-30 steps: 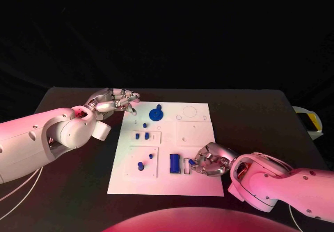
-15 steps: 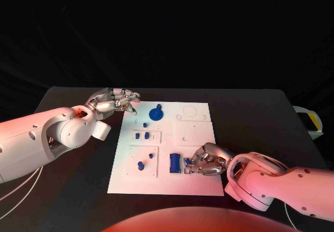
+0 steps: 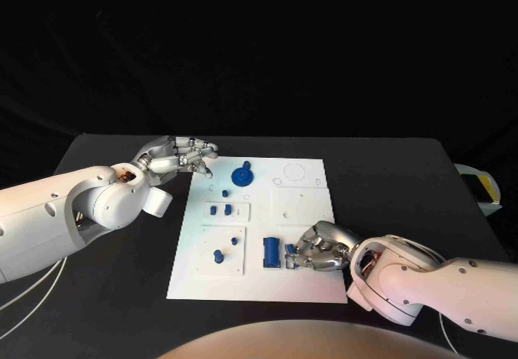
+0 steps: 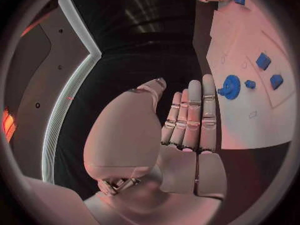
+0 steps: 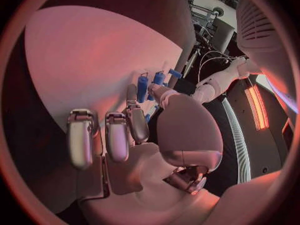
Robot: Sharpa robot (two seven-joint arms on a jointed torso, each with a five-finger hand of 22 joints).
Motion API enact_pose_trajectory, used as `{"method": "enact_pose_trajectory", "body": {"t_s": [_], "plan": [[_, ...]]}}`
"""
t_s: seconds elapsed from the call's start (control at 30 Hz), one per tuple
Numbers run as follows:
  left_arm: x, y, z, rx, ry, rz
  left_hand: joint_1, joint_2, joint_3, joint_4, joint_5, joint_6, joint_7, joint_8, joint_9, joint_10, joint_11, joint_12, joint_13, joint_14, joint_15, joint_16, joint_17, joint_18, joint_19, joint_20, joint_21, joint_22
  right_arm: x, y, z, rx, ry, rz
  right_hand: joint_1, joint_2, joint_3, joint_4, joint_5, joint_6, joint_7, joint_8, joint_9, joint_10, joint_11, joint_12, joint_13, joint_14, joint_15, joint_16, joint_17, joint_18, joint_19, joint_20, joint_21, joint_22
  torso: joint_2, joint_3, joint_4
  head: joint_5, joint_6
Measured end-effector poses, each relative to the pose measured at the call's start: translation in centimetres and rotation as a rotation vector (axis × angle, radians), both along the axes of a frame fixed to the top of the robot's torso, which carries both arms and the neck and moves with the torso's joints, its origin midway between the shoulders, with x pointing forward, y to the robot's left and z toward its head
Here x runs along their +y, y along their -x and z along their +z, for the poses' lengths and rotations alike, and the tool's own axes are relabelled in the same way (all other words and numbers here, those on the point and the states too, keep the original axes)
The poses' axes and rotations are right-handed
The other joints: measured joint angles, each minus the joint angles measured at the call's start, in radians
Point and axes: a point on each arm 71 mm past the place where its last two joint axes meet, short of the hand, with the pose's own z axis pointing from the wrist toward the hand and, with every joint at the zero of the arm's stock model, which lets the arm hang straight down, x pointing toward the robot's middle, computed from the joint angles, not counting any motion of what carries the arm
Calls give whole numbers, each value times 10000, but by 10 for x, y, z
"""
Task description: Assemble the parts on the task board
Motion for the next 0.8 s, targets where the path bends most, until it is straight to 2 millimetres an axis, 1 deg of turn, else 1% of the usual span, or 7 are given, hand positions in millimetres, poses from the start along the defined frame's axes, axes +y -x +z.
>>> {"method": "enact_pose_trajectory", "body": {"t_s": [0.1,0.17,0.23,0.6,0.67,0.77,0.8], "plan": [[0,0,0,4,-3,2,0,0,0,0,0,0,0,0,0,0,0,0,1,0,0,0,-1,0,0,0,0,-5,0,0,0,12,14,-3,-31,-32,-382,340,-325,0,0,0,-13,0,0,0,0,0,0,0,0,0,0,0,0,0,0,1,0,5,0],[0,0,0,5,-4,3,0,0,0,0,0,0,0,0,0,0,0,0,0,0,0,0,0,0,0,0,0,-5,0,0,0,15,17,-1,-31,-32,-557,477,-493,0,0,0,-23,0,0,0,0,0,0,0,0,0,0,0,-19,0,-1,1,0,5,0],[0,0,0,7,-6,5,0,0,0,0,0,0,0,0,0,0,0,0,1,0,0,0,-1,1,0,0,0,-5,0,0,0,17,16,3,-31,-32,-732,519,-613,0,0,0,-23,0,0,0,0,0,0,0,0,0,0,0,-36,-1,-1,1,0,4,0],[1,0,0,17,-13,9,0,0,0,0,0,0,0,0,-10,1,0,0,1,0,0,0,-2,0,0,0,0,-4,0,1,0,10,-1,15,-96,33,-843,523,-617,0,0,-1,-23,0,0,0,-1,0,0,0,0,-1,0,0,-36,-2,-3,5,-6,17,8],[1,0,0,19,-15,10,0,0,0,0,0,0,0,-1,-10,1,0,0,1,0,0,0,-2,0,0,0,0,-4,-2,1,0,6,5,4,-94,36,-872,494,-486,-1,0,-1,-27,0,0,0,-1,0,0,0,0,-1,0,0,-36,-2,-3,5,-6,14,6],[1,0,0,23,-18,11,0,0,0,0,0,0,0,-1,-10,1,0,0,2,0,0,0,-2,0,0,0,0,-4,-3,1,1,3,15,2,58,187,-952,462,-369,-1,0,-1,-35,0,0,-1,-1,0,0,0,0,-1,0,0,-36,-3,-3,6,-4,6,-2],[1,0,0,24,-19,11,0,0,0,0,0,0,0,-1,-10,1,0,0,2,0,0,0,-2,0,0,0,0,-3,-4,1,1,3,17,9,288,246,-1009,406,-369,-1,0,-1,-48,0,0,0,-1,0,0,0,0,0,0,0,-36,-2,-3,6,-4,6,-3]]}}
